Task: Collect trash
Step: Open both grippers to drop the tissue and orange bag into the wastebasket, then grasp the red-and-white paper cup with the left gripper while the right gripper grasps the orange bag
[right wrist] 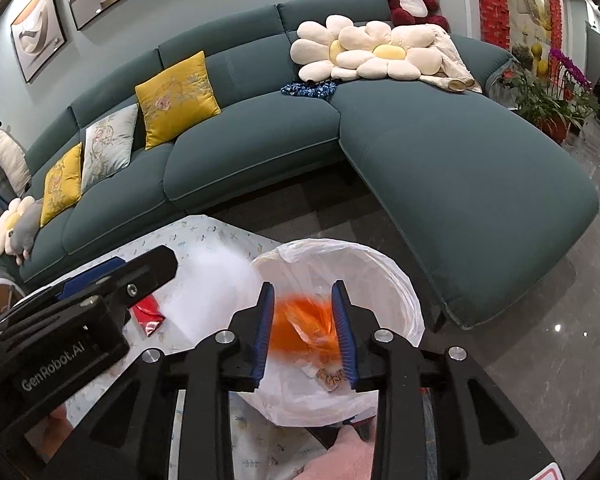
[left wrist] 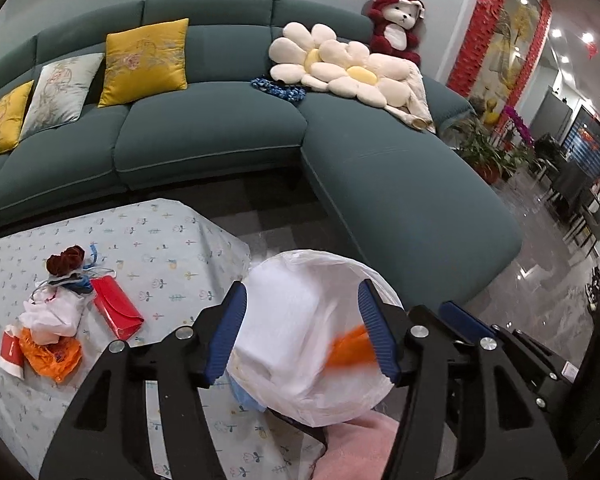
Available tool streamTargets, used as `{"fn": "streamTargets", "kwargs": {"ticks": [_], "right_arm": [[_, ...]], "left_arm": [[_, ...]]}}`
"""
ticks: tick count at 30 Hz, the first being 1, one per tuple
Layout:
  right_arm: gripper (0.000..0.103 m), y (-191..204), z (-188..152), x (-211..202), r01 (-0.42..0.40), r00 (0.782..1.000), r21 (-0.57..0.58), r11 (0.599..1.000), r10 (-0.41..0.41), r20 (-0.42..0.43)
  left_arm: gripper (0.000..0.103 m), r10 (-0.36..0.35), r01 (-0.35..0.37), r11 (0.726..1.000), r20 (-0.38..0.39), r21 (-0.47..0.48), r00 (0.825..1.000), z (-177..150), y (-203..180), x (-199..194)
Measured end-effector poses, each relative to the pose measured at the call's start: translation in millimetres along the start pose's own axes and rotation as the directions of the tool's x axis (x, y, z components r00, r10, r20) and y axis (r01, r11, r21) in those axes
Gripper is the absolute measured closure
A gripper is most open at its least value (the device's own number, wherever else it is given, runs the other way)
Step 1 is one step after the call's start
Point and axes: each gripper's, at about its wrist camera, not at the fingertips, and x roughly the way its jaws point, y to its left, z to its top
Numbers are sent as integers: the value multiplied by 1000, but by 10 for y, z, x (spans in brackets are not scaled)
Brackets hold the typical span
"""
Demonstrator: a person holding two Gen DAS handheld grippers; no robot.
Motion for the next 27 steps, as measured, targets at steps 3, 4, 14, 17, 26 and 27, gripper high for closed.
{"fn": "streamTargets", "kwargs": {"ticks": [3,4,14,17,26,27], "right_arm": [[64,-1,1,-3,4,1000,4,1000,-4,5],[63,3,0,-3,7,1000,3,1000,-7,6],[56,141,-37,-19,4,1000,-12,1000,-4,5],[54,225,-47,-9,3,1000,-26,1000,-3,4],[50,549,-74,-8,-21,1000,-70,997,21,-4],[49,582,-68,-5,-26,1000,-74,997,25,-5]], "left_arm": [[48,16,-16,1000,-1,-12,1000,-3,70,8],[48,22,-22,1000,1,-19,1000,-7,102,7],[48,59,-58,995,4,-78,998,-52,390,-62],[48,74,-73,992,9,-98,997,-74,515,-106],[48,123,-119,979,14,-164,992,-146,904,-241],[48,132,-128,976,15,-177,991,-163,981,-268]]}}
